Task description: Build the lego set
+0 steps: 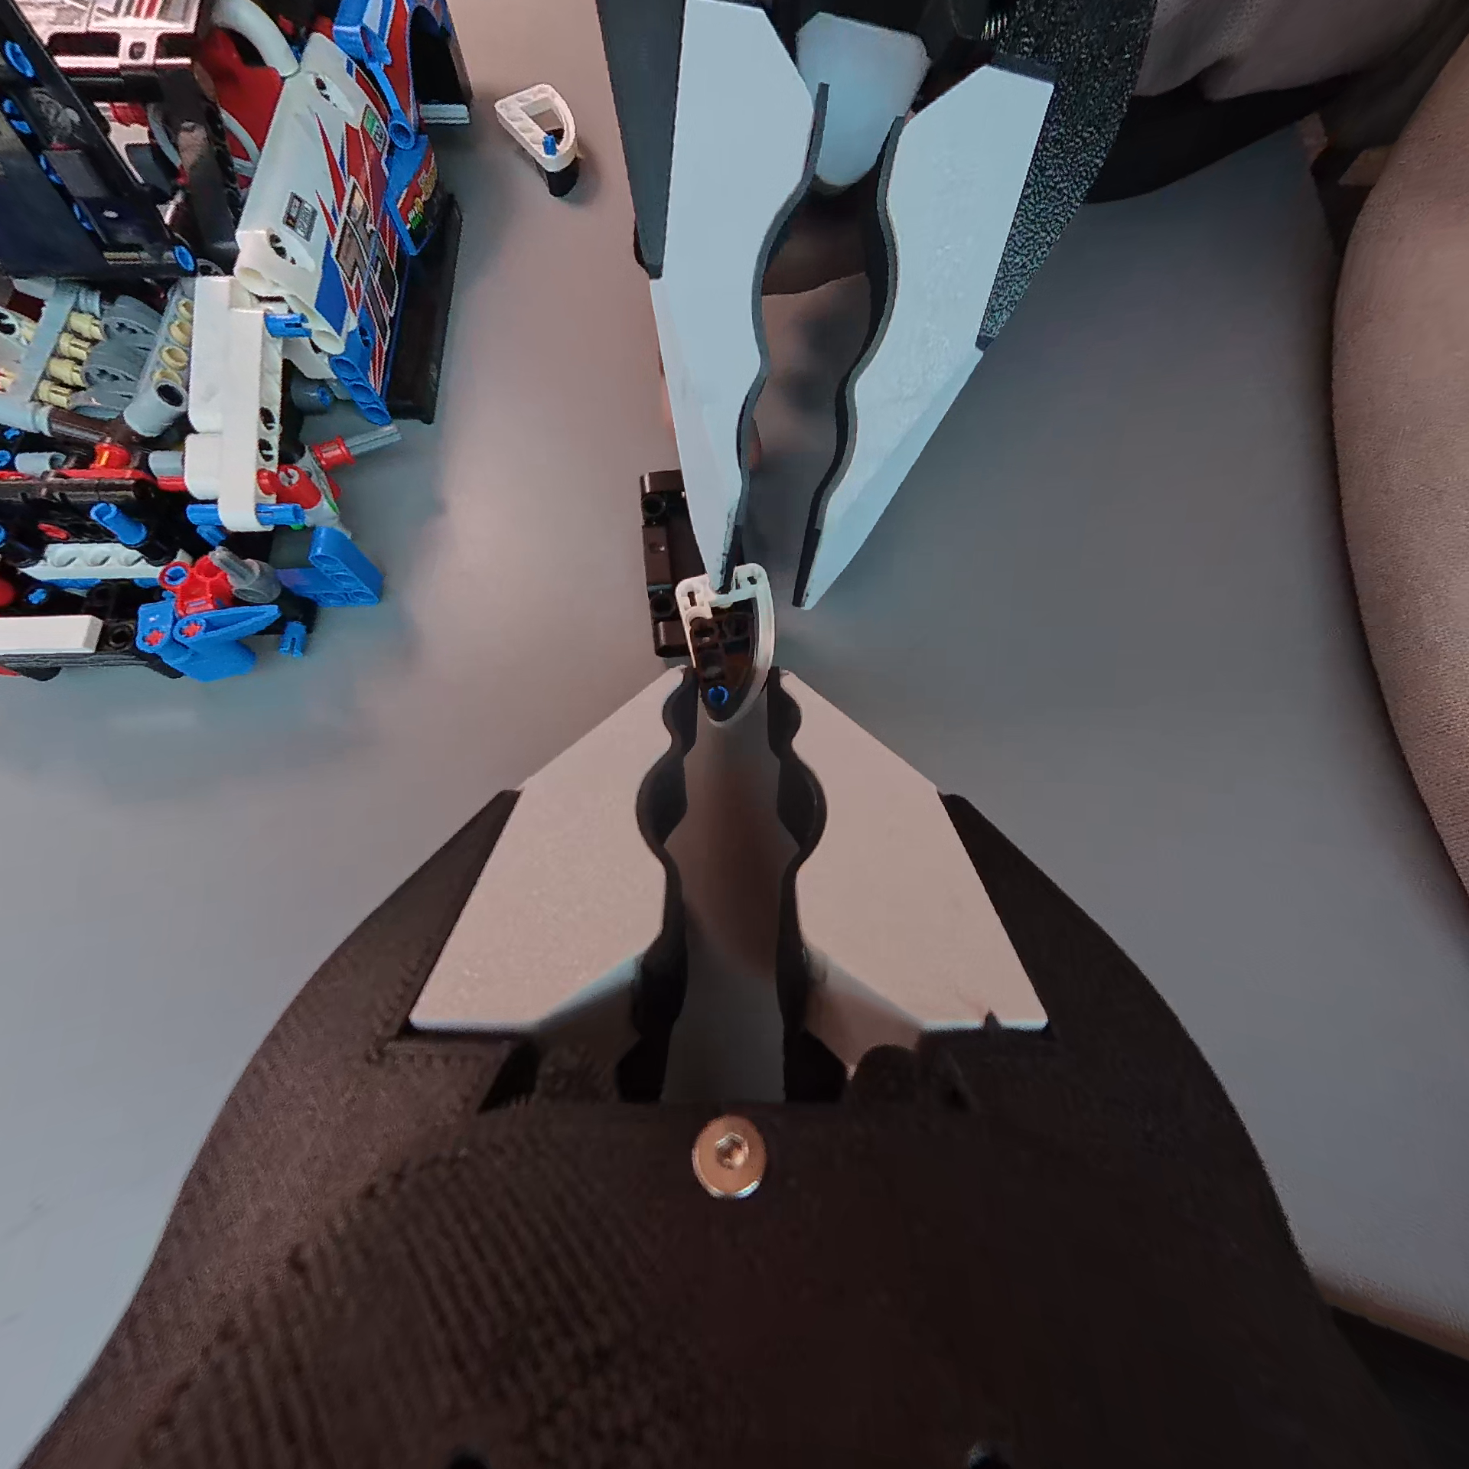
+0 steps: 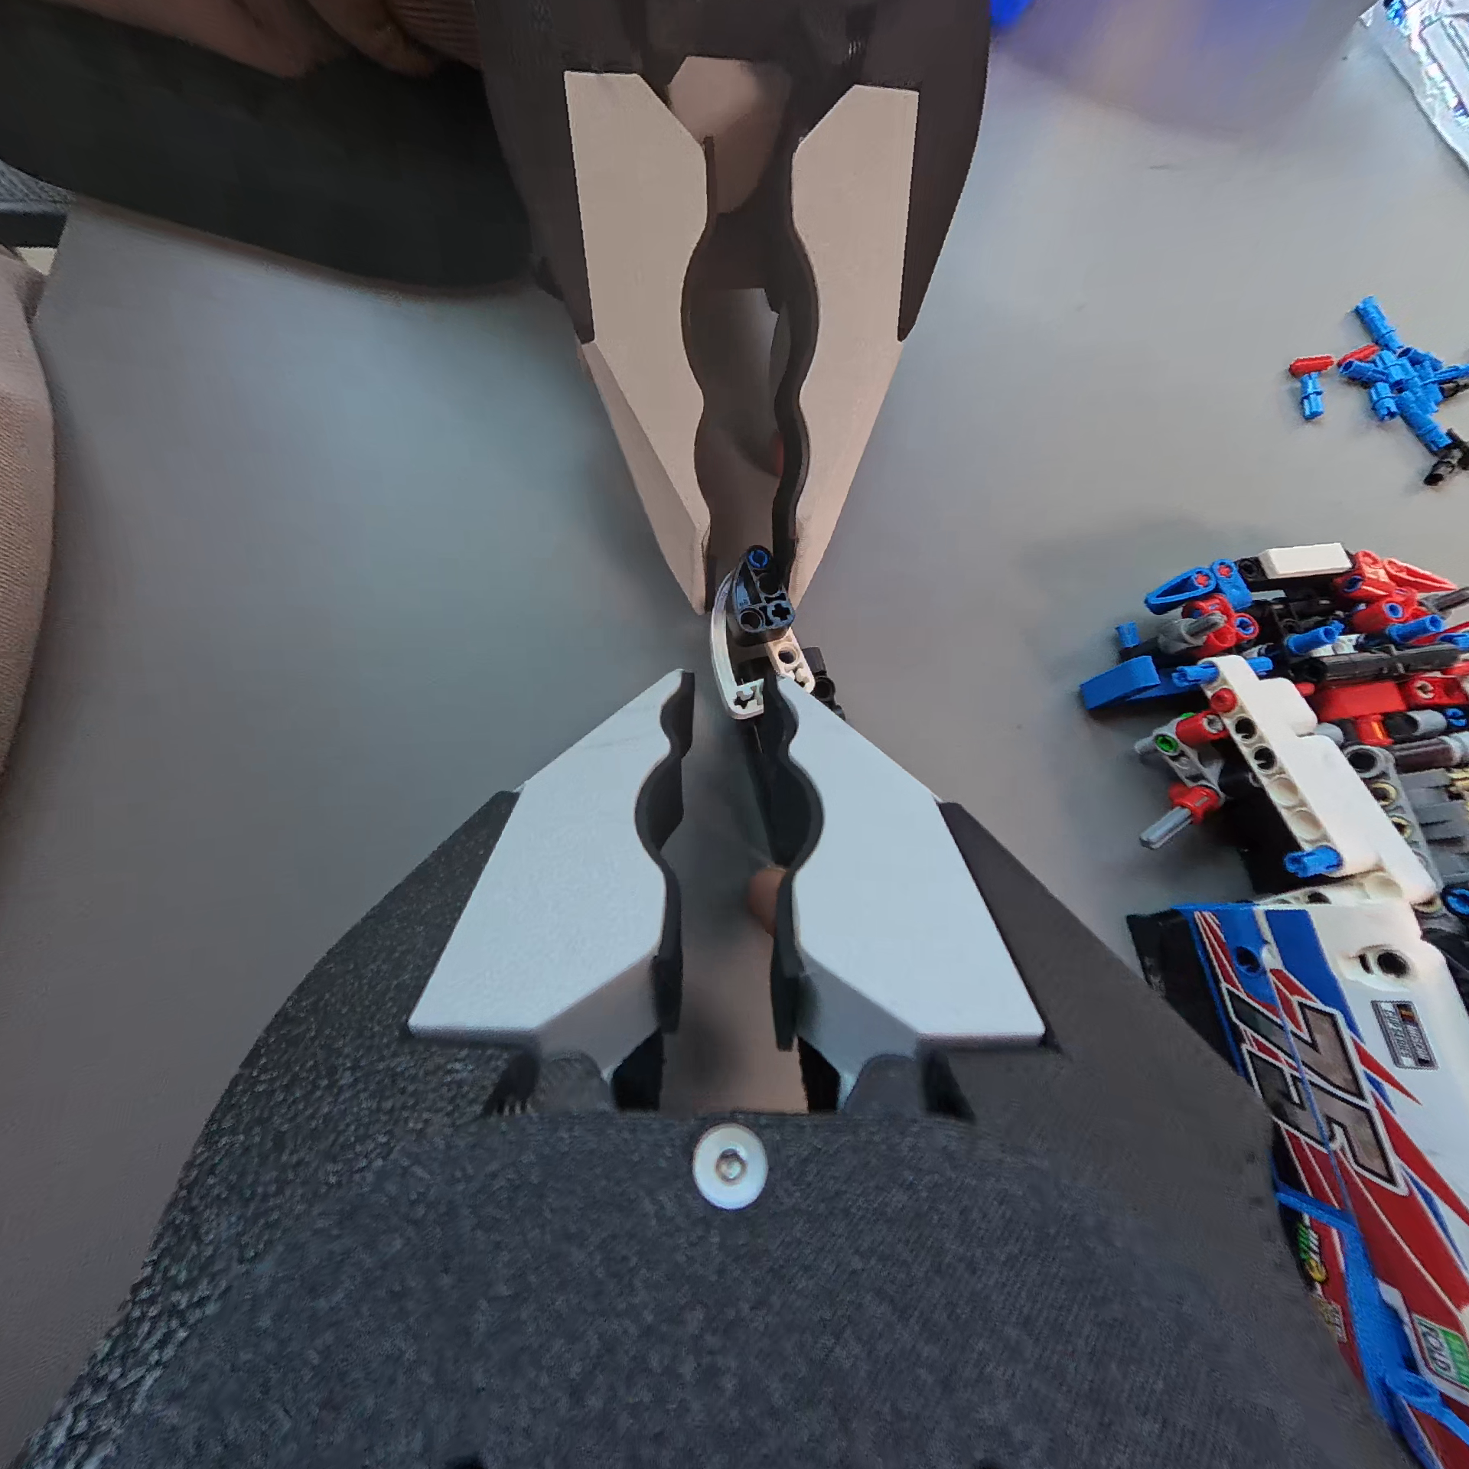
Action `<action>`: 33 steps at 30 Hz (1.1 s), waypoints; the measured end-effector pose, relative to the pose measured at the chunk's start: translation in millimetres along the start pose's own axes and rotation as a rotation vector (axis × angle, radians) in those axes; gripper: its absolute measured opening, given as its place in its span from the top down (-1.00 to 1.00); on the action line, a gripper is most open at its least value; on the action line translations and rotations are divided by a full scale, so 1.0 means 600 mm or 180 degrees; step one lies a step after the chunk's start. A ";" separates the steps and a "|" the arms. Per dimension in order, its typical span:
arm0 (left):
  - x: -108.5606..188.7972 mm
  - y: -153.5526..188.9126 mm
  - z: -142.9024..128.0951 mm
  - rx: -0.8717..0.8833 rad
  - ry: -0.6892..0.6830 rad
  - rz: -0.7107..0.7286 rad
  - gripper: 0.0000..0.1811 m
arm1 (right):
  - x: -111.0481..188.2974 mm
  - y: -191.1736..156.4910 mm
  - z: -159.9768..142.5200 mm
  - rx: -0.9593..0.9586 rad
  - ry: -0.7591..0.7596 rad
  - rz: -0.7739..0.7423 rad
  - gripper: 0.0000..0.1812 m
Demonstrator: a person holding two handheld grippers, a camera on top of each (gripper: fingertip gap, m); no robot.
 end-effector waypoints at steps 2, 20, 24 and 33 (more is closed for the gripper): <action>0.000 -0.002 -0.001 -0.0029 -0.0018 0.0027 0.83 | 0.003 0.004 0.006 -0.0046 0.0056 -0.0020 0.85; -0.001 -0.008 -0.002 -0.0095 -0.0024 0.0017 0.83 | 0.001 0.014 0.002 -0.0479 -0.0108 -0.0074 0.87; -0.001 -0.009 -0.002 -0.0192 -0.0070 0.0044 0.83 | 0.001 0.014 0.001 -0.0428 -0.0138 -0.0135 0.87; -0.001 -0.011 0.002 -0.0875 -0.0220 0.0094 0.84 | 0.006 0.018 0.004 -0.0870 -0.0167 0.0219 0.94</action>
Point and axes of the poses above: each gripper's, where its closed fingertips meet, x back along the fingers, z out of its top, y = z × x across the jaws, the point moved 1 cm from there along x, back along the fingers, and after that the axes turned 14 degrees about -x, right-handed, at the moved point
